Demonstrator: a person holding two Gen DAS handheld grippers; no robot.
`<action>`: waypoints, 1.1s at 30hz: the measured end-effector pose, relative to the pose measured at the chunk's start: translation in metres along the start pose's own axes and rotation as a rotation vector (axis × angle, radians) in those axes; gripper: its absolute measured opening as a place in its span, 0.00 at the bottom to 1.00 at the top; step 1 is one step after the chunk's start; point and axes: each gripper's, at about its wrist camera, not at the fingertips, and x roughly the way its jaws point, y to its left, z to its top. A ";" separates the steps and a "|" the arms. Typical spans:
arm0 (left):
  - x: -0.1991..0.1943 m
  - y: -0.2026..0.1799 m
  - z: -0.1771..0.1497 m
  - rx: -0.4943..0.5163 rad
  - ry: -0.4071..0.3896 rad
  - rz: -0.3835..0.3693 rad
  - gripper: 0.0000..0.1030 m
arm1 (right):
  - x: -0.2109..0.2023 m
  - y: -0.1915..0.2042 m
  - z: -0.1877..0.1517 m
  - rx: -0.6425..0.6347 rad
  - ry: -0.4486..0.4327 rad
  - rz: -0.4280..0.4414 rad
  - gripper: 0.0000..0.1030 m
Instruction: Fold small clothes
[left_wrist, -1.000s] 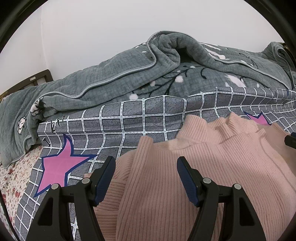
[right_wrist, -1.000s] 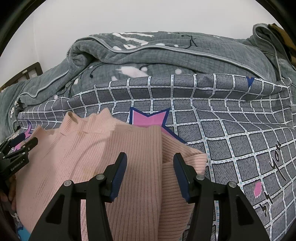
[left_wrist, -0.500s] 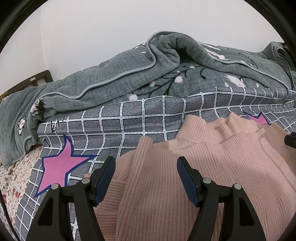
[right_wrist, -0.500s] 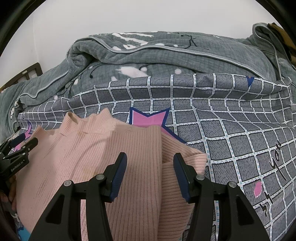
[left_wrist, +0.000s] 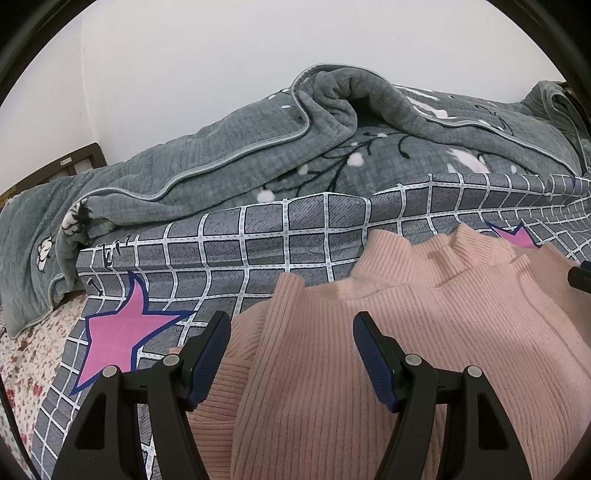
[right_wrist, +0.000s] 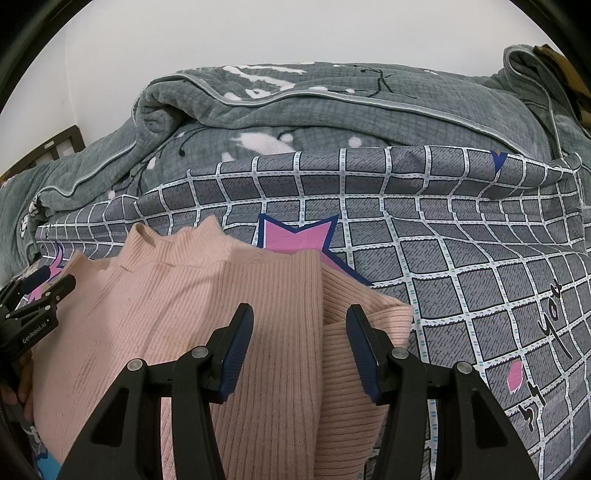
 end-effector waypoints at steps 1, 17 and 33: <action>0.000 0.000 0.000 0.001 0.000 0.000 0.65 | 0.000 0.000 0.000 -0.001 0.000 0.000 0.50; 0.000 0.000 0.000 0.001 -0.001 0.001 0.65 | 0.000 0.000 0.000 -0.001 0.000 0.001 0.50; -0.009 -0.009 0.002 0.053 -0.042 -0.025 0.65 | -0.008 0.007 0.000 -0.036 -0.040 0.032 0.50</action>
